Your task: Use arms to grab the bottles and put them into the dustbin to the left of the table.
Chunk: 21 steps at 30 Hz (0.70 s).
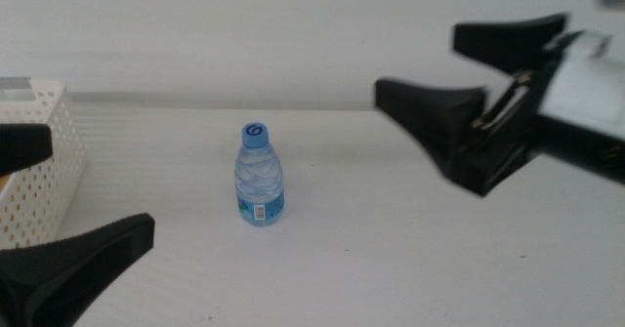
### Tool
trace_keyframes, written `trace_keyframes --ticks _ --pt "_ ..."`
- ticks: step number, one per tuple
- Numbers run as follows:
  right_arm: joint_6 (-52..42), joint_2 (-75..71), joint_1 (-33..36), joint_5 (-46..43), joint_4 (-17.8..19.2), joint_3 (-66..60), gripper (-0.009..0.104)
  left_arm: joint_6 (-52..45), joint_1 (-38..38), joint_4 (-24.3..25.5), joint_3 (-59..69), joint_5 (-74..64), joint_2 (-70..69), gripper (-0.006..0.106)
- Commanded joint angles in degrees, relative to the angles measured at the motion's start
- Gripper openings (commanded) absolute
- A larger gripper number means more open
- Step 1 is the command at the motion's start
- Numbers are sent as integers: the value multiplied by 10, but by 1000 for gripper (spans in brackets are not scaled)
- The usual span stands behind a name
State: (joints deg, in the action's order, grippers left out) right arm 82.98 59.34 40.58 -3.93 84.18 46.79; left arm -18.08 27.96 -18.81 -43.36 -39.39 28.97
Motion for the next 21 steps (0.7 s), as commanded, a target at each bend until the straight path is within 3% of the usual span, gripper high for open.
trace_keyframes --ticks 1,6,9,11,13,15,17,21 --pt "-1 -15 0 27 8 -3 86 4 3 -2 2 10 -3 94" --pt "-1 -23 0 27 15 -3 86 4 3 -2 2 10 -3 94" --pt "-102 -25 0 31 -150 -3 86 4 3 -2 2 10 -3 94" --pt "-233 -31 0 39 -268 -3 86 4 3 -2 2 10 -3 94" --pt "-394 -40 0 71 -424 -3 86 4 3 -2 2 10 -3 94" --pt "-522 -49 0 107 -529 -3 86 4 3 -2 2 10 -3 94" --pt "-574 -59 0 149 -566 -3 86 4 3 -2 2 10 -3 94" --pt "-573 -85 0 235 -586 -3 86 4 3 -2 2 10 -3 94"
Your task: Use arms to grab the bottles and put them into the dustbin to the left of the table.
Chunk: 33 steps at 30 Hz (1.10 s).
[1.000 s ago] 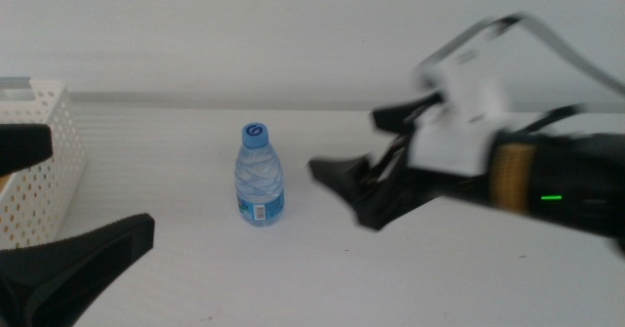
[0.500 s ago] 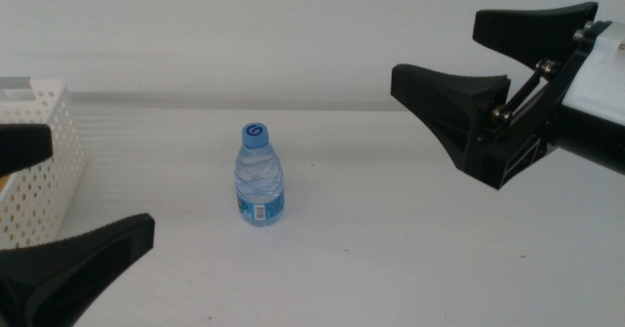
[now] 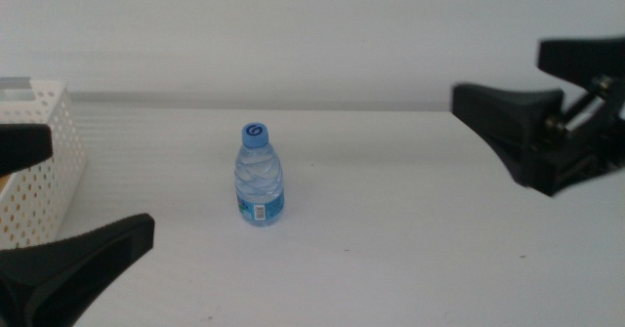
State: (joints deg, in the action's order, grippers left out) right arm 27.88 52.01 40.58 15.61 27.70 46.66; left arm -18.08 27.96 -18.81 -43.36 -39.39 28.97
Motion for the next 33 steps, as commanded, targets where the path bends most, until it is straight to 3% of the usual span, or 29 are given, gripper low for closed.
trace_keyframes --ticks 1,3,8,11,17,33 --pt "-25 -19 0 57 -25 -2 86 4 3 -2 2 10 -3 94" --pt "-49 -35 0 81 -60 -2 86 4 3 -2 2 10 -3 94" --pt "-312 -104 0 133 -292 -1 86 4 3 -2 2 10 -3 94" --pt "-402 -142 0 173 -361 -1 86 4 3 -2 2 10 -3 94" --pt "-404 -200 -1 261 -357 -1 86 4 3 -2 2 10 -3 94" --pt "-404 -260 -1 332 -356 -3 86 4 3 -2 2 9 -3 94"
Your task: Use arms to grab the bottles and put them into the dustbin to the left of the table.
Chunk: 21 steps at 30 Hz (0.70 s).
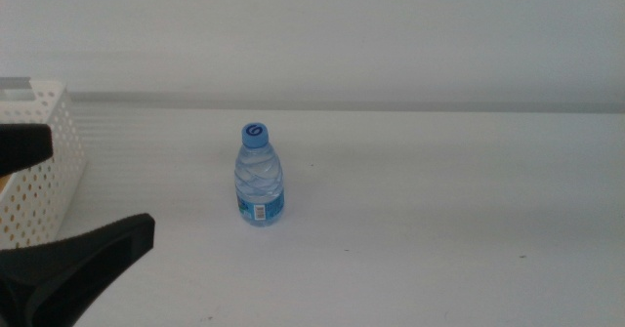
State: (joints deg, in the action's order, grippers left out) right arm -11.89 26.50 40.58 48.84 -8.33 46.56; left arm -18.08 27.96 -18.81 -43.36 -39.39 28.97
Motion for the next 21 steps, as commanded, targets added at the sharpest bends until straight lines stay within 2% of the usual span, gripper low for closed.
trace_keyframes --ticks 1,6,11,14,21 --pt "-6 -11 -1 -3 8 -5 86 4 3 -2 2 9 -3 94" --pt "-6 -61 -1 -35 11 -66 86 4 3 -2 2 9 -3 94" --pt "5 -105 -1 -81 30 -114 86 4 3 -2 2 9 -3 94" --pt "24 -115 -1 -106 45 -128 86 4 3 -2 2 9 -3 94" --pt "50 -117 -1 -115 48 -134 86 4 3 -2 2 10 -3 94"
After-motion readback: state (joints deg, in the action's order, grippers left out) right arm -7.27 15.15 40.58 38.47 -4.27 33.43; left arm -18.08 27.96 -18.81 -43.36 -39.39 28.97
